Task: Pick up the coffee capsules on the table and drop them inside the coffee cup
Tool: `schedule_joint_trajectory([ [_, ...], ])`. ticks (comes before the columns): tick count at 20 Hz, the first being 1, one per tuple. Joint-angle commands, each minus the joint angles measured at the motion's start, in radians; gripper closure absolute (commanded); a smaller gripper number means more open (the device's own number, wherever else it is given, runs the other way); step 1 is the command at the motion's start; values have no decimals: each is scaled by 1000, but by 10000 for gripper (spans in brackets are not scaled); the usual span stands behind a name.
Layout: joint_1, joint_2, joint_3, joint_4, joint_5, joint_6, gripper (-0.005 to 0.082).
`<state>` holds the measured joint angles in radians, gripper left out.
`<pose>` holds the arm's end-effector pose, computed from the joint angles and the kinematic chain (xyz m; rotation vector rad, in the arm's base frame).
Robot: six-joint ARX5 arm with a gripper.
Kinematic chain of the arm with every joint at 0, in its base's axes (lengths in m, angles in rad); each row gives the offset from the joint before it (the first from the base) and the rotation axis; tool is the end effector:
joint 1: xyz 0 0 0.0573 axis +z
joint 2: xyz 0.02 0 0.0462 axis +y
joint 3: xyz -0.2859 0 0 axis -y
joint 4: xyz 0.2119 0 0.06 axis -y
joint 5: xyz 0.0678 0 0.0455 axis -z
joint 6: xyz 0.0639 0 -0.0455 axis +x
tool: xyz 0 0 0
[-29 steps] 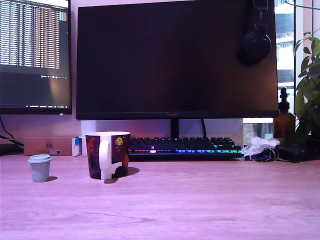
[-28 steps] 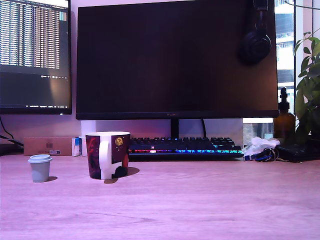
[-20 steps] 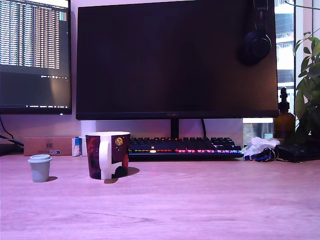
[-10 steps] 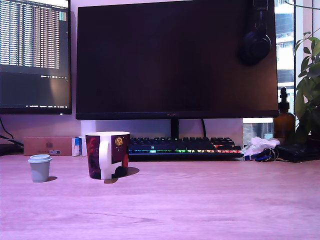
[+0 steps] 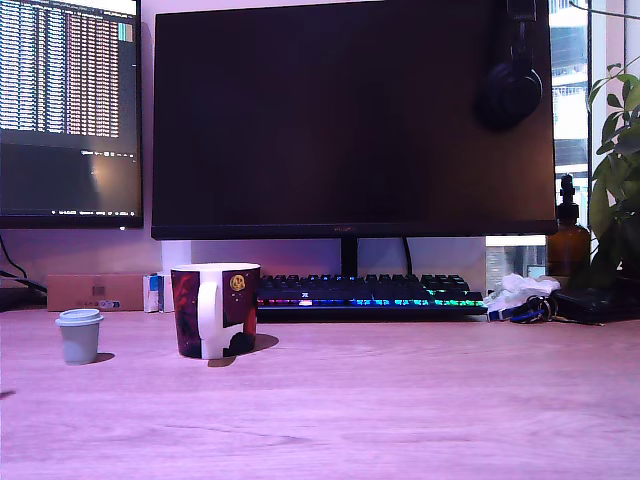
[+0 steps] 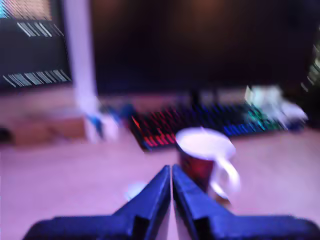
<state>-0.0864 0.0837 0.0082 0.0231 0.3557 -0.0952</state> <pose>0.0762 -0.0289 0.1646 -0.1007 0.0734 -0.4392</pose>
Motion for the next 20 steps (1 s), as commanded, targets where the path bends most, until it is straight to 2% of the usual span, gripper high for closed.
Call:
schedule_joint_trajectory([
  [1, -17, 47, -6, 8, 3, -2, 790],
  [4, -37, 119, -6, 33, 3, 16, 790],
  [12, -38, 237, -6, 84, 0, 18, 790],
  [16, -38, 246, -14, 108, -58, 17, 790],
  [20, -39, 275, -14, 118, -57, 17, 790],
])
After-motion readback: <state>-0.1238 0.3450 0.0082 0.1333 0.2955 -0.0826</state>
